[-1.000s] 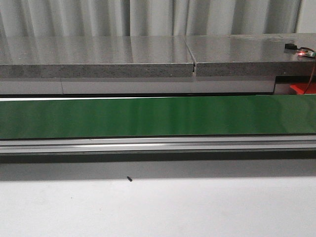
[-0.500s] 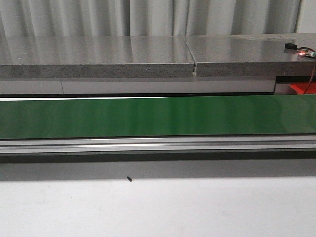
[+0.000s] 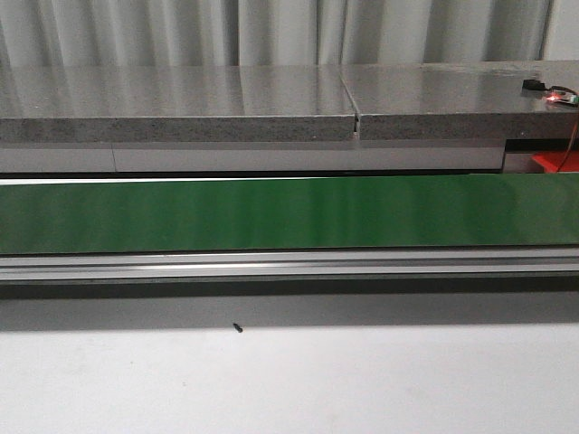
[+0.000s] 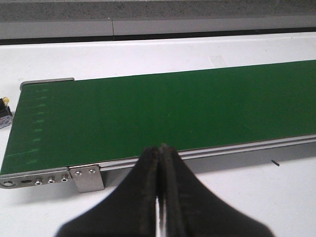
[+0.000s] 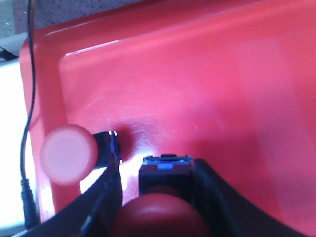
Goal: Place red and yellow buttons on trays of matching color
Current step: 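Carry the red button into the red tray and release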
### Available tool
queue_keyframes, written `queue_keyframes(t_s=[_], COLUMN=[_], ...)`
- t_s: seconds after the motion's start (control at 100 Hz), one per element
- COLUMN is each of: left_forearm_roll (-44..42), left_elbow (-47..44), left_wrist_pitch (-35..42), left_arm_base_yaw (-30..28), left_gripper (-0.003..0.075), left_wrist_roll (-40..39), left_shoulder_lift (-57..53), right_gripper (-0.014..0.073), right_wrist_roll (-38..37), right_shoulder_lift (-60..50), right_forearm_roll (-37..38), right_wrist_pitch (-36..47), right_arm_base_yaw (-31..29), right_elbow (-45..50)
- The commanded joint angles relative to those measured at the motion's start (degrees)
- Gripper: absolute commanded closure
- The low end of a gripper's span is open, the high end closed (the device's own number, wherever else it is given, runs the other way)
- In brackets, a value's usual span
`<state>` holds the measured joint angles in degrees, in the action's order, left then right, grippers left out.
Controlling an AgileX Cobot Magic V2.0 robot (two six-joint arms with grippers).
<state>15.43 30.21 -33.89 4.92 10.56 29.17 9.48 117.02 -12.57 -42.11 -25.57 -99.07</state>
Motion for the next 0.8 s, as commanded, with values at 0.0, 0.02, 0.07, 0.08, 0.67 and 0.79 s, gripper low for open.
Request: queue_keyframes(t_s=[0.0, 0.02, 0.07, 0.08, 0.67, 0.79], left_forearm_roll=[0.89, 0.89, 0.89, 0.89, 0.89, 0.89], left_elbow=[1.40, 1.40, 1.40, 1.40, 1.40, 1.40], left_wrist_pitch=[3.52, 3.52, 3.52, 3.52, 3.52, 3.52], left_arm_base_yaw=[0.53, 0.53, 0.53, 0.53, 0.53, 0.53], left_gripper=[0.0741, 0.0741, 0.0741, 0.0741, 0.0741, 0.0741], left_wrist_roll=[-0.16, -0.16, -0.16, -0.16, -0.16, -0.16], left_shoulder_lift=[0.10, 0.10, 0.10, 0.10, 0.10, 0.10], right_gripper=[0.0431, 0.0431, 0.0431, 0.0431, 0.0424, 0.0307], right_wrist_roll=[0.64, 0.64, 0.64, 0.64, 0.64, 0.64], right_shoulder_lift=[-1.11, -0.79, 0.41, 0.56, 6.57, 6.57], right_forearm_roll=[-0.25, -0.25, -0.25, -0.25, -0.27, -0.27], right_wrist_pitch=[0.92, 0.81, 0.62, 0.62, -0.23, 0.34], right_arm_base_yaw=[-0.24, -0.24, -0.24, -0.24, -0.24, -0.24], right_elbow=[-4.79, -5.42, -6.77, -6.95, -9.46, -9.46])
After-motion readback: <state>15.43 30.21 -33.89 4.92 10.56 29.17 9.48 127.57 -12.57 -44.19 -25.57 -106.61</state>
